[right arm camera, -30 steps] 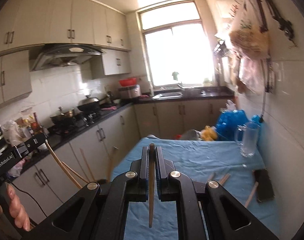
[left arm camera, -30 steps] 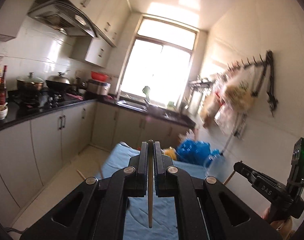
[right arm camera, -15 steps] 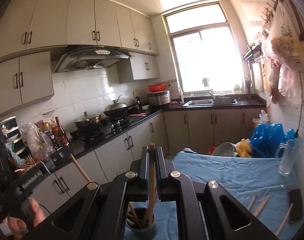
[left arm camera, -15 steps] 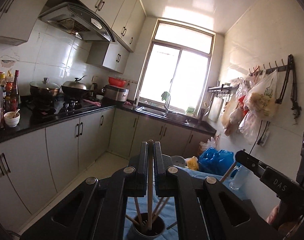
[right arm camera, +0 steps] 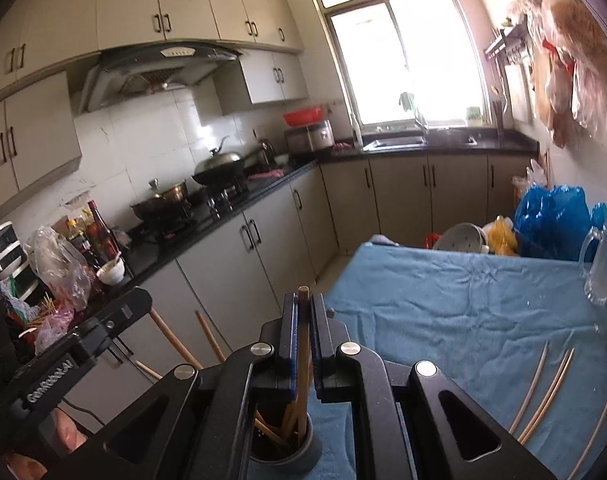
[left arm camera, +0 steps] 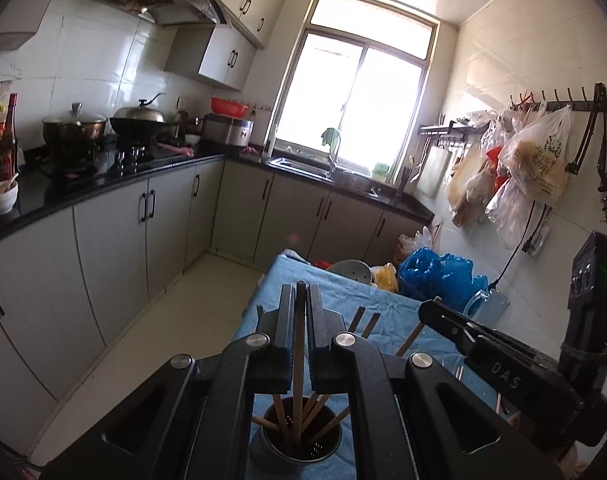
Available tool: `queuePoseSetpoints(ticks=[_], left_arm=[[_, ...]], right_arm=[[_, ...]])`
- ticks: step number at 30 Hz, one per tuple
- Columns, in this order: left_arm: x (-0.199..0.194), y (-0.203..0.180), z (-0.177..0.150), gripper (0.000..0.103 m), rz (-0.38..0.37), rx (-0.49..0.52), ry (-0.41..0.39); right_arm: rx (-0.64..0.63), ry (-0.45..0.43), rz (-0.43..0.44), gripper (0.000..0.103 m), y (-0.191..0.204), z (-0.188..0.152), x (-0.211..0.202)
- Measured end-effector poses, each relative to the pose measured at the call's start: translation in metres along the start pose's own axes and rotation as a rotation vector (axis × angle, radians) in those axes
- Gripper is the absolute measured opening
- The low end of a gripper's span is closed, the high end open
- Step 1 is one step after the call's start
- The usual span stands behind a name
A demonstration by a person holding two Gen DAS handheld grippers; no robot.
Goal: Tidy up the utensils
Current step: 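Open both tools to drop the chopsticks into the black holder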
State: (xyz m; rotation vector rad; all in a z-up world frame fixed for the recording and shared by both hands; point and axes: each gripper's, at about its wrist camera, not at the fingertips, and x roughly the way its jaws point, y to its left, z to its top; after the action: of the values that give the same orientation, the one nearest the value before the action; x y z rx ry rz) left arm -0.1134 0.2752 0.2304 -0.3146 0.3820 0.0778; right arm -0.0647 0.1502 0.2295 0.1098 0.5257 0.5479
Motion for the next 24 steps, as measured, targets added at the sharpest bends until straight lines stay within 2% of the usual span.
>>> queuePoseSetpoints(ticks=[7, 9, 10, 11, 13, 15, 21, 24], left_arm=[[-0.002, 0.003, -0.003, 0.006, 0.006, -0.013, 0.012], [-0.005, 0.004, -0.004, 0.011, 0.007, -0.022, 0.016], [-0.008, 0.005, -0.004, 0.018, 0.008, -0.025, 0.015], [-0.012, 0.005, -0.005, 0.027, 0.011, -0.029, 0.010], [-0.021, 0.007, -0.007, 0.035, 0.022, -0.035, -0.008], [-0.030, 0.007, -0.009, 0.037, 0.036, -0.035, -0.023], [-0.046, -0.002, -0.018, 0.046, 0.075, -0.007, -0.028], [-0.052, -0.014, -0.028, 0.053, 0.088, 0.029, -0.025]], right_arm=[[0.028, 0.030, 0.002, 0.007, -0.008, -0.009, 0.010], [0.041, 0.030, -0.006, 0.007, -0.011, -0.010, 0.009], [0.048, 0.028, -0.010, 0.007, -0.013, -0.010, 0.008], [0.055, 0.025, -0.014, 0.010, -0.014, -0.010, 0.005], [0.068, 0.014, -0.018, 0.018, -0.017, -0.010, 0.000], [0.074, -0.003, -0.027, 0.030, -0.019, -0.011, -0.008], [0.105, -0.036, -0.052, 0.039, -0.030, -0.020, -0.035], [0.126, -0.054, -0.069, 0.044, -0.038, -0.026, -0.051]])
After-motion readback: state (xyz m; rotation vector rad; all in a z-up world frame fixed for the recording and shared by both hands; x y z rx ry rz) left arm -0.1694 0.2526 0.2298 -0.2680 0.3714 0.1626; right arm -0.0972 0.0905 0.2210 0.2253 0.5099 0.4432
